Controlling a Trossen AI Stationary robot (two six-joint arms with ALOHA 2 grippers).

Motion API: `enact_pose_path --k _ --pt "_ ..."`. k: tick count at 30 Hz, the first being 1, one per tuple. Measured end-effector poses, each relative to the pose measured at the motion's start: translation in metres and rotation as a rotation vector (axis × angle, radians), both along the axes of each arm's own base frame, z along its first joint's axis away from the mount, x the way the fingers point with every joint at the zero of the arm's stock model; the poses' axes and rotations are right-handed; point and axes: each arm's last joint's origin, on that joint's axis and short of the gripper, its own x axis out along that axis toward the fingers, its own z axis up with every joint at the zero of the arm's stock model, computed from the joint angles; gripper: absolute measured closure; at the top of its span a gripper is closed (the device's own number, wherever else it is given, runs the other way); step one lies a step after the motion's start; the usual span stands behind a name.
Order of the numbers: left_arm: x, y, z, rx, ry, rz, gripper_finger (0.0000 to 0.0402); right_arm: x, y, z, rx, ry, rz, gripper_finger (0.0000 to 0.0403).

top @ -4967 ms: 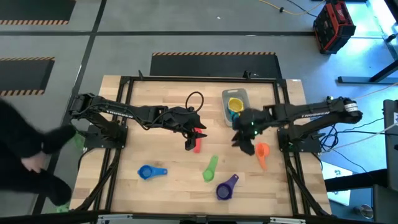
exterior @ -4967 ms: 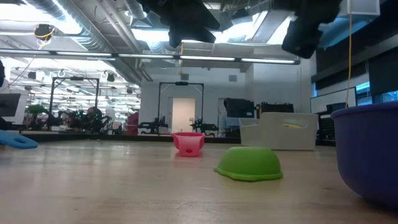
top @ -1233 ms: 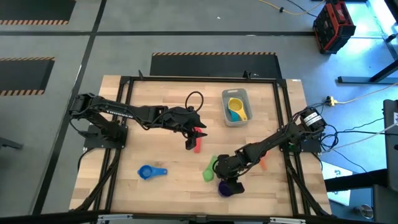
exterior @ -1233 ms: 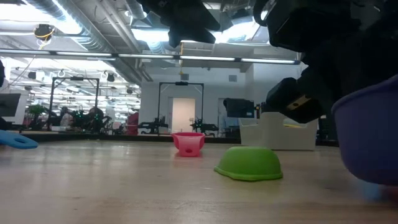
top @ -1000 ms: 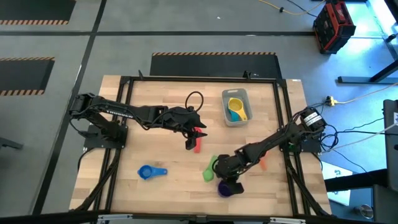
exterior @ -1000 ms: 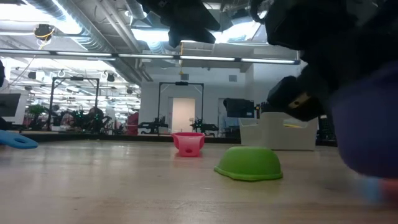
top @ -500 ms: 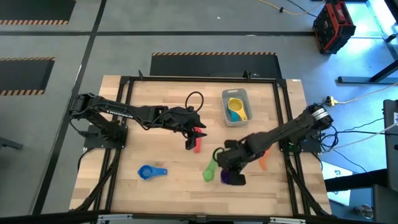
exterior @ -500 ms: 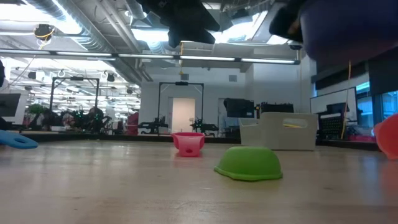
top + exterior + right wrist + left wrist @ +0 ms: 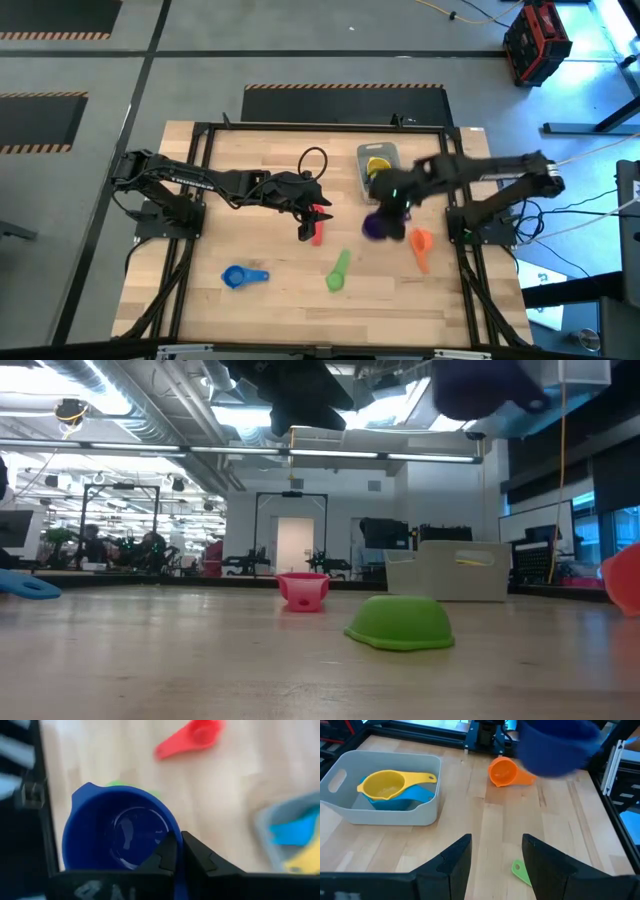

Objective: Nest measuring cups in basket
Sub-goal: Stack the dark blue measuring cup on top of the yellow measuring cup in the grey bin

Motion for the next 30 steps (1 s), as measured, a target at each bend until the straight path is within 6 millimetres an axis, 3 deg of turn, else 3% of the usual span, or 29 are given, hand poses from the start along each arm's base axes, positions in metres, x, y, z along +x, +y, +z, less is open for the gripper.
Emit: enact_pose_path --k 8,13,21,30 --pt "0.000 0.000 0.000 0.000 0.000 0.000 0.0234 -0.020 -0.086 0.012 0.002 -0.050 -0.362 0.0384" --pt "0.000 0.000 0.000 0.000 0.000 0.000 0.0234 -0.032 -0.126 -0.003 0.052 -0.025 -0.579 0.0385" --pt "0.000 0.000 0.000 0.000 0.000 0.000 0.0234 -0.040 -0.158 -0.056 0.126 -0.032 -0.824 0.0385" --pt "0.000 0.000 0.000 0.000 0.000 0.001 0.0234 -0.057 -0.167 -0.097 0.159 0.049 -0.929 0.0385"
